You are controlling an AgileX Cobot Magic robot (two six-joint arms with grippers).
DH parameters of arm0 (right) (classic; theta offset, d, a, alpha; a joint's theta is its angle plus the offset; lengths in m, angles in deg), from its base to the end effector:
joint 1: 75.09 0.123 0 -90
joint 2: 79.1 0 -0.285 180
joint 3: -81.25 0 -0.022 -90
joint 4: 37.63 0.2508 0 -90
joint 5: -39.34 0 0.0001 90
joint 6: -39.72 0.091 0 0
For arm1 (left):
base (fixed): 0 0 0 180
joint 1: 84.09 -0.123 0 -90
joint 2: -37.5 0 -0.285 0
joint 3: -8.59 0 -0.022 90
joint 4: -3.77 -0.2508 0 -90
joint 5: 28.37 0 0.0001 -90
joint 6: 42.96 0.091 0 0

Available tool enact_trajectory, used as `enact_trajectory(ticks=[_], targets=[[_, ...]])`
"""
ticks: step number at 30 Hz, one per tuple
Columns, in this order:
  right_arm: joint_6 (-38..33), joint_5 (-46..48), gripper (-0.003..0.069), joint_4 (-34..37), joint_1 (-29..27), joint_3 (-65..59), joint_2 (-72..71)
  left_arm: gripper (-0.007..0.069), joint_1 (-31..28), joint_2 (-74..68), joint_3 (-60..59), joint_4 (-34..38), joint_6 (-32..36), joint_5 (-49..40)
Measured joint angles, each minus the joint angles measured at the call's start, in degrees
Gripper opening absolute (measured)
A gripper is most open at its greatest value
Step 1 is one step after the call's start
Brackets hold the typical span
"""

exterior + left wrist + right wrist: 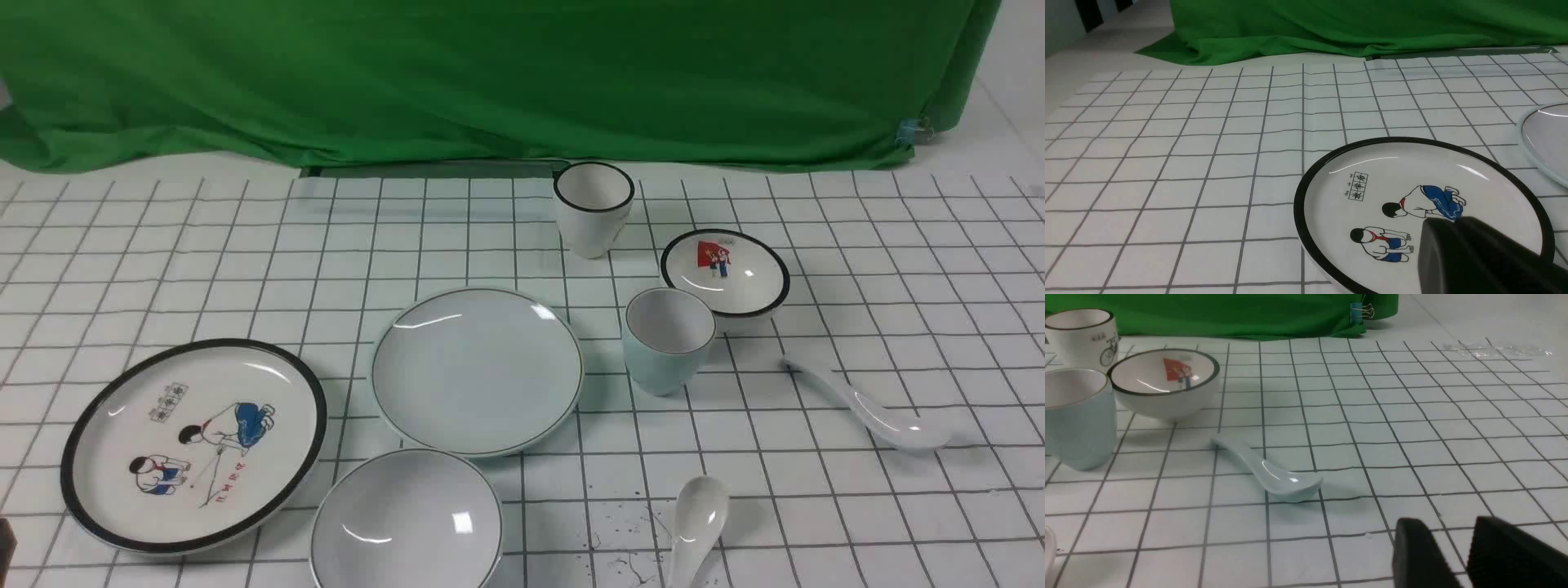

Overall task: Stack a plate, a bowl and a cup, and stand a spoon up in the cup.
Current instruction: Use the left arm to grab a blue rice bowl

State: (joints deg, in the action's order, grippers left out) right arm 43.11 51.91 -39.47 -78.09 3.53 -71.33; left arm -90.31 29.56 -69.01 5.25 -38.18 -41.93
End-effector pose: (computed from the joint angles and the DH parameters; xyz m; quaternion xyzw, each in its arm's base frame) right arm 0.0559 -0.0036 0.1903 0.0326 0.7543 -0.0107 0.6556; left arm 0.0556 0.0055 0.1893 -0.0172 0.7608 0.0518 0.6467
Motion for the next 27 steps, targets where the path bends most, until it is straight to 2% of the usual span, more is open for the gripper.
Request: enact_trajectory(ticks=[23, 27], targets=[[-0.1, 0.0, 0.0243, 0.0, 0.0, 0.0, 0.0, -0.0028, 0.0, 0.0, 0.0, 0.0, 0.0, 0.0], [-3.4, 0.0, 0.0243, -0.3, 0.0, 0.0, 0.0, -0.0028, 0.0, 0.0, 0.0, 0.0, 0.0, 0.0]])
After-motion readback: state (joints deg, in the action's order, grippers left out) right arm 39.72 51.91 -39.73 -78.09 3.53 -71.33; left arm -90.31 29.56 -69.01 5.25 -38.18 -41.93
